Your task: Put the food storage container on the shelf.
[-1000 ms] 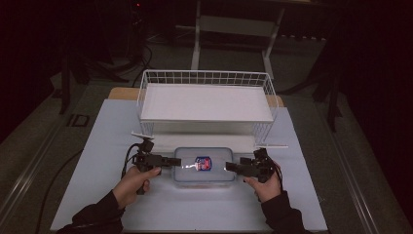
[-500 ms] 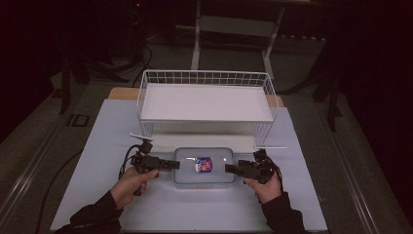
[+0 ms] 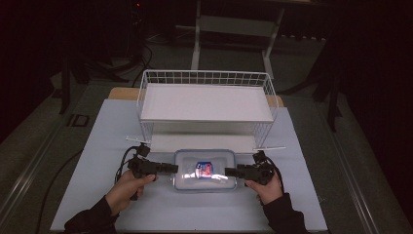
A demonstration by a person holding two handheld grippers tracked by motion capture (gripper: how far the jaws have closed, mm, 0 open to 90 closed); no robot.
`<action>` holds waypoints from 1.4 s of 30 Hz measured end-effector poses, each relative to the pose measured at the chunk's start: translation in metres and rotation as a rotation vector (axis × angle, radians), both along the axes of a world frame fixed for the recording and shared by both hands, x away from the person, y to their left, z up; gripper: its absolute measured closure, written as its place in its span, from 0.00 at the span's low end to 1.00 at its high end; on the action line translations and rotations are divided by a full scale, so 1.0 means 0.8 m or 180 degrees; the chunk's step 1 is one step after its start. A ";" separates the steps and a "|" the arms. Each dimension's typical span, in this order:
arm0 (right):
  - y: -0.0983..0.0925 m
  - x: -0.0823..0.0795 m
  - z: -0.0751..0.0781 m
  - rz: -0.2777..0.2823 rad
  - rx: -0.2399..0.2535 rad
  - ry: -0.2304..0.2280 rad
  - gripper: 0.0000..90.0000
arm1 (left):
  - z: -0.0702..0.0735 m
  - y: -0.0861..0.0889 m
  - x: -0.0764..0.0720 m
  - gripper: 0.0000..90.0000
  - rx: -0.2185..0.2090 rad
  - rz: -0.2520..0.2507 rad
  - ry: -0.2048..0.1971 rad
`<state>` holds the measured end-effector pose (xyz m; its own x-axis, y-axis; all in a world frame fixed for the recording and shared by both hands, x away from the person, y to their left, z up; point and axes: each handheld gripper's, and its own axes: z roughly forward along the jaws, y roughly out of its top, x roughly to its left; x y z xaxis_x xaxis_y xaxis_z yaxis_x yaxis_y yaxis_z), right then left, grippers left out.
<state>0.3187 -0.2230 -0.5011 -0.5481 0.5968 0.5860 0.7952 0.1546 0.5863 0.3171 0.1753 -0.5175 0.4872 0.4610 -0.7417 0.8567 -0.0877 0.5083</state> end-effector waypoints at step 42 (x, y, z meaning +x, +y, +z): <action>-0.016 0.002 0.039 -0.0100 0.0327 -0.0088 0.58 | 0.064 -0.007 -0.006 0.62 0.0214 0.0198 -0.0596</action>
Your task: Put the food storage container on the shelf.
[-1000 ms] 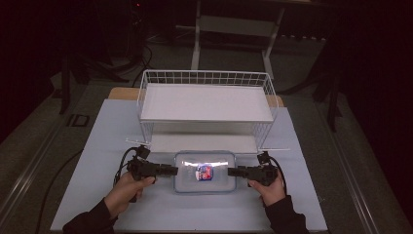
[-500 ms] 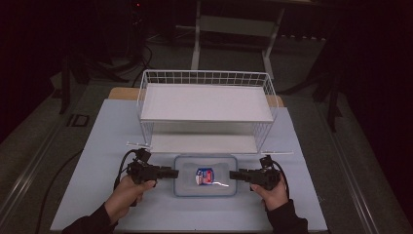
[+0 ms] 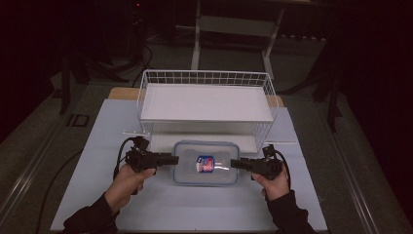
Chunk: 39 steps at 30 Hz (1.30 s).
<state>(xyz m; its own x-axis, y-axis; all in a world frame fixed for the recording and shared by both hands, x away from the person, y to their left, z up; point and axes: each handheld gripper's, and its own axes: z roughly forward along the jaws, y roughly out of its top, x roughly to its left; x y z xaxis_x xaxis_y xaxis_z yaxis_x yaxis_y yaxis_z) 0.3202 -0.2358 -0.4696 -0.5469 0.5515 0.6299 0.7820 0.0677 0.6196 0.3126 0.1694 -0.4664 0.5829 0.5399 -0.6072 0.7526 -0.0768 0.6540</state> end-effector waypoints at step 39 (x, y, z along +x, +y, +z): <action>-0.007 0.069 -0.026 -0.0163 -0.0142 -0.0278 0.57 | -0.044 -0.028 0.047 0.59 0.0127 0.0381 -0.0328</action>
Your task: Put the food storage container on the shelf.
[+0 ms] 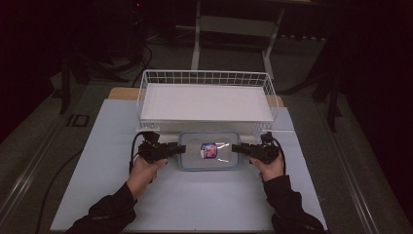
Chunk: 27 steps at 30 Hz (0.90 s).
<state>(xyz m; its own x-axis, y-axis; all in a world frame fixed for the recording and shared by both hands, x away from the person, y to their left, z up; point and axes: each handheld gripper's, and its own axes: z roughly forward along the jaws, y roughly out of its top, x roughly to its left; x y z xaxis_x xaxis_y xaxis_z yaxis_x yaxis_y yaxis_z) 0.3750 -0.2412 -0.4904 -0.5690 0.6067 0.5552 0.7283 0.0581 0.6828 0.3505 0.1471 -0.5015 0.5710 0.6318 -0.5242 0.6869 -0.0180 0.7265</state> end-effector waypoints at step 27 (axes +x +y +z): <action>0.016 0.009 -0.008 -0.0393 -0.0251 -0.0437 0.51 | -0.017 -0.013 0.010 0.52 0.0234 0.0501 -0.0838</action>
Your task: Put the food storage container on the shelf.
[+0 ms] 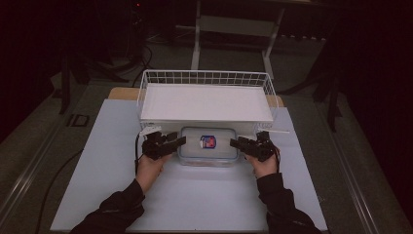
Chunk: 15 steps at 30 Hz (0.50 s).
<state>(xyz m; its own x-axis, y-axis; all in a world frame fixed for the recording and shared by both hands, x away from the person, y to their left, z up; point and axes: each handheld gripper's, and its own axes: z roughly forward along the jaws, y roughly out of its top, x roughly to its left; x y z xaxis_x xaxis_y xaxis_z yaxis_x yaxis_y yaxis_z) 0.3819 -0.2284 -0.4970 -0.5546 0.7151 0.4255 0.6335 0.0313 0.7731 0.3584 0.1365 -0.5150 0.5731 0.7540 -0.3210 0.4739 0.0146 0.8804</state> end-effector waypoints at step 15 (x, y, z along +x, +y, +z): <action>0.007 0.000 0.004 -0.0149 -0.0194 -0.0190 0.47 | 0.004 -0.007 -0.008 0.43 0.0124 0.0113 -0.0050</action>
